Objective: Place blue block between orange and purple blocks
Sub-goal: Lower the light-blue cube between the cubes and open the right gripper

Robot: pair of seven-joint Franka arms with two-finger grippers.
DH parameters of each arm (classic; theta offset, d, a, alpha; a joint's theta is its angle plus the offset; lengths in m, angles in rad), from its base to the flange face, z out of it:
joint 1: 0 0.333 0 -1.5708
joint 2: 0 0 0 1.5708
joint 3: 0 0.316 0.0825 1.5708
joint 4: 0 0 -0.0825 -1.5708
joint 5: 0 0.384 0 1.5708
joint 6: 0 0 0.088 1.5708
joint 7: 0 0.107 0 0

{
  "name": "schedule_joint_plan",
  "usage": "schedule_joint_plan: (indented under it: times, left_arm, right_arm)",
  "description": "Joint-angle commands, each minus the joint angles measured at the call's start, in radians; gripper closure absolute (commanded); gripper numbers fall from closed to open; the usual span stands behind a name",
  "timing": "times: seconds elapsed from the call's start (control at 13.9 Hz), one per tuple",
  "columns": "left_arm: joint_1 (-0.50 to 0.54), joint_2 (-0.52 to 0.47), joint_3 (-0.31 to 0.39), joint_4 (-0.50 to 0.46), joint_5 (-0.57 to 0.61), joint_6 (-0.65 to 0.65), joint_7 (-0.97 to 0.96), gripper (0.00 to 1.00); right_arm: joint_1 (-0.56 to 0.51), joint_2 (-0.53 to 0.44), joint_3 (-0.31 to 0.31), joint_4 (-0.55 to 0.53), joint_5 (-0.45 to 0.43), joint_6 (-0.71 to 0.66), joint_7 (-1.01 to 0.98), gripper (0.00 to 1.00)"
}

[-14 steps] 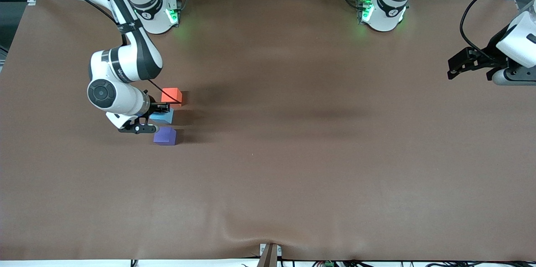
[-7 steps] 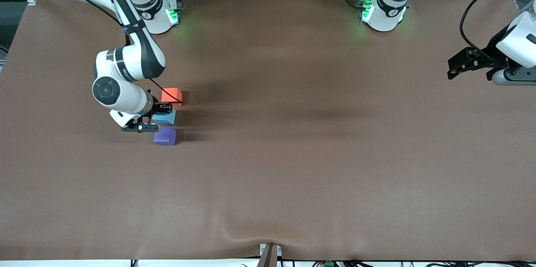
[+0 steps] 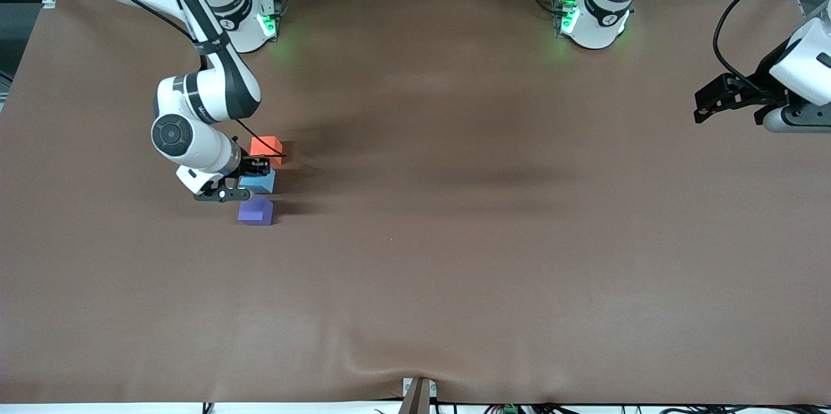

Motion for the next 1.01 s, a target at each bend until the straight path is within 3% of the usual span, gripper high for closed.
schedule_joint_plan:
  times: [0.0,0.22,0.29,0.36,0.43,0.65,0.94]
  left_arm:
    - [0.008,-0.007,-0.007,-0.002,-0.006,-0.006,-0.011,0.0]
    - [0.008,-0.007,-0.007,-0.002,-0.006,-0.006,-0.011,0.0]
    - [0.008,-0.007,-0.007,-0.002,-0.006,-0.006,-0.011,0.0]
    - [0.008,-0.007,-0.007,-0.002,-0.006,-0.007,-0.011,0.0]
    - [0.008,-0.007,-0.007,-0.003,-0.006,-0.006,-0.011,0.0]
    - [0.008,-0.007,-0.007,-0.003,-0.006,-0.006,-0.011,0.0]
    - [0.008,-0.008,-0.007,-0.003,-0.006,-0.006,-0.011,0.0]
  right_arm:
    - [-0.012,-0.006,0.01,-0.059,-0.012,0.081,-0.016,1.0]
    - [-0.012,0.005,0.01,-0.058,-0.012,0.084,-0.016,1.0]
    - [-0.014,0.014,0.01,-0.056,-0.012,0.084,-0.016,0.9]
    - [-0.017,0.023,0.01,-0.052,-0.011,0.083,-0.014,0.19]
    - [-0.019,0.034,0.012,-0.049,-0.011,0.081,-0.014,0.0]
    - [-0.017,0.013,0.012,-0.005,-0.009,0.01,-0.013,0.0]
    - [-0.034,0.006,0.011,0.393,0.003,-0.484,0.0,0.0]
